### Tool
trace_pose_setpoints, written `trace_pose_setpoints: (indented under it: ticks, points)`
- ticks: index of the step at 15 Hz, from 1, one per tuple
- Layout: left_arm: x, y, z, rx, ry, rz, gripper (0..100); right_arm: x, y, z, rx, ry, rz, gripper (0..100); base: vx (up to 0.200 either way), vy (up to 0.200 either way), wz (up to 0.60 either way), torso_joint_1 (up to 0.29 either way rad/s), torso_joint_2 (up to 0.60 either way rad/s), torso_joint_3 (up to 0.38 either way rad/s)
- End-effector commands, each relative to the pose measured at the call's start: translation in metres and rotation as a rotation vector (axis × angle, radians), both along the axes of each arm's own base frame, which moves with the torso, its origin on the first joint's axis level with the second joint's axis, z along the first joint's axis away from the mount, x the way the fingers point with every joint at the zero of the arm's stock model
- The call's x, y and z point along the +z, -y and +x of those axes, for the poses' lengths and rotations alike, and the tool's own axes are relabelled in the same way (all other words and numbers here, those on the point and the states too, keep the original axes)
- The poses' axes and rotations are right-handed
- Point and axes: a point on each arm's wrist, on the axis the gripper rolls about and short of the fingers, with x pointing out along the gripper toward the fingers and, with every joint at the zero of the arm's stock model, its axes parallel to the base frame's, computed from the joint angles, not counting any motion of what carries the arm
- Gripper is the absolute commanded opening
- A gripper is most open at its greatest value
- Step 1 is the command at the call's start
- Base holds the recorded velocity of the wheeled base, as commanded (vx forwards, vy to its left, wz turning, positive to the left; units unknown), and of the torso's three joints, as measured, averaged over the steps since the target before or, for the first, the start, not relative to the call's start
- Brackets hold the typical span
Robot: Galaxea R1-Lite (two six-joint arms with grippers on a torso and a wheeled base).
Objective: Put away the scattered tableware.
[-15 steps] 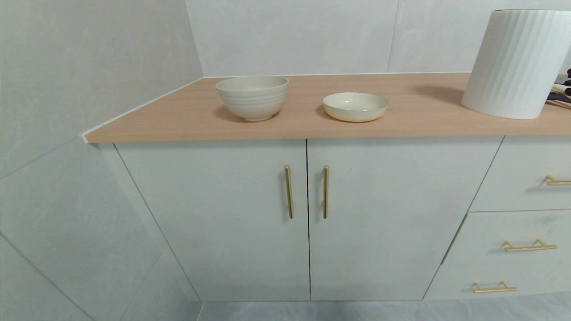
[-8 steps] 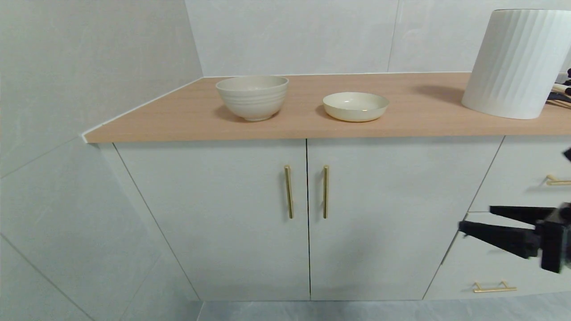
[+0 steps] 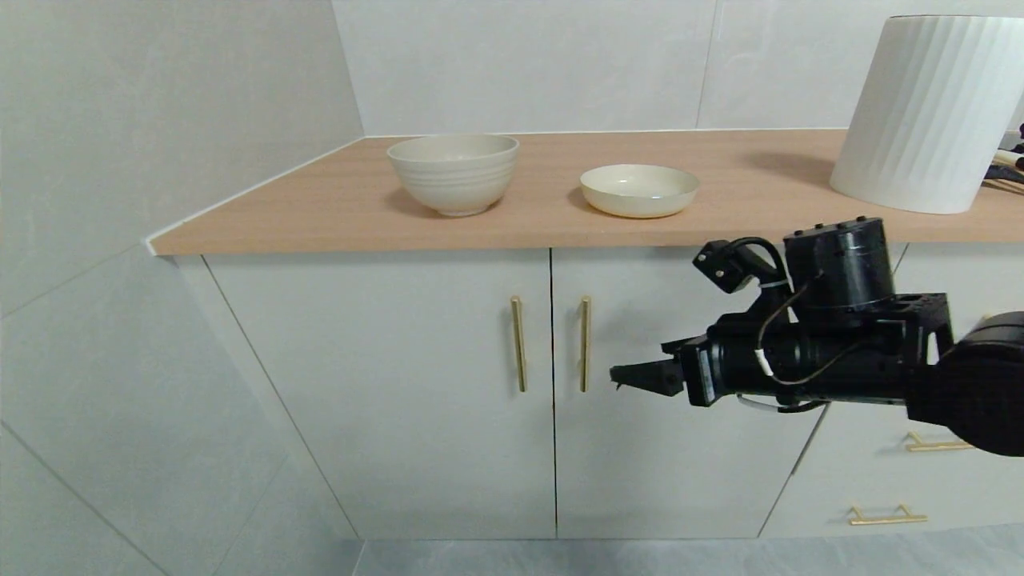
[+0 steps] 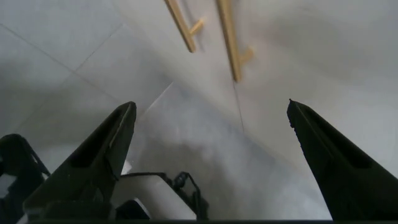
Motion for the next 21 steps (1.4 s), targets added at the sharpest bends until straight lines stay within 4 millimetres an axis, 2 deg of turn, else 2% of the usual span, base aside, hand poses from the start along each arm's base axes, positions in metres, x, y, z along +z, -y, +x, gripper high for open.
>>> trace_pose_setpoints:
  ticks: [1, 4, 7, 10, 13, 18, 21]
  points:
    - [0.000, 0.000, 0.000, 0.000, 0.000, 0.000, 100, -0.032, -0.026, 0.035, 0.011, -0.028, -0.016, 100, 0.000, 0.000, 0.00, 0.000, 0.00, 0.000]
    - [0.000, 0.000, 0.000, 0.000, 0.000, 0.000, 100, -0.043, -0.038, 0.052, -0.017, -0.024, 0.058, 100, 0.000, 0.000, 0.00, 0.000, 0.00, 0.000]
    - [0.000, 0.000, 0.000, 0.000, 0.000, 0.000, 100, -0.046, -0.043, 0.060, -0.036, 0.006, 0.147, 100, 0.000, 0.000, 0.00, 0.000, 0.00, 0.000]
    - [0.000, 0.000, 0.000, 0.000, 0.000, 0.000, 100, -0.061, -0.059, 0.066, -0.024, -0.004, 0.179, 100, 0.000, 0.000, 0.00, 0.000, 0.00, 0.000]
    - [0.000, 0.000, 0.000, 0.000, 0.000, 0.000, 100, -0.069, -0.071, 0.068, -0.013, 0.020, 0.239, 100, 0.000, 0.000, 0.00, 0.000, 0.00, 0.000]
    - [0.000, 0.000, 0.000, 0.000, 0.000, 0.000, 100, -0.068, -0.071, 0.066, -0.019, 0.011, 0.271, 100, 0.000, 0.000, 0.00, 0.000, 0.00, 0.000]
    - [0.000, 0.000, 0.000, 0.000, 0.000, 0.000, 100, -0.062, -0.071, 0.051, 0.012, 0.015, 0.307, 100, 0.000, 0.000, 0.00, 0.000, 0.00, 0.000]
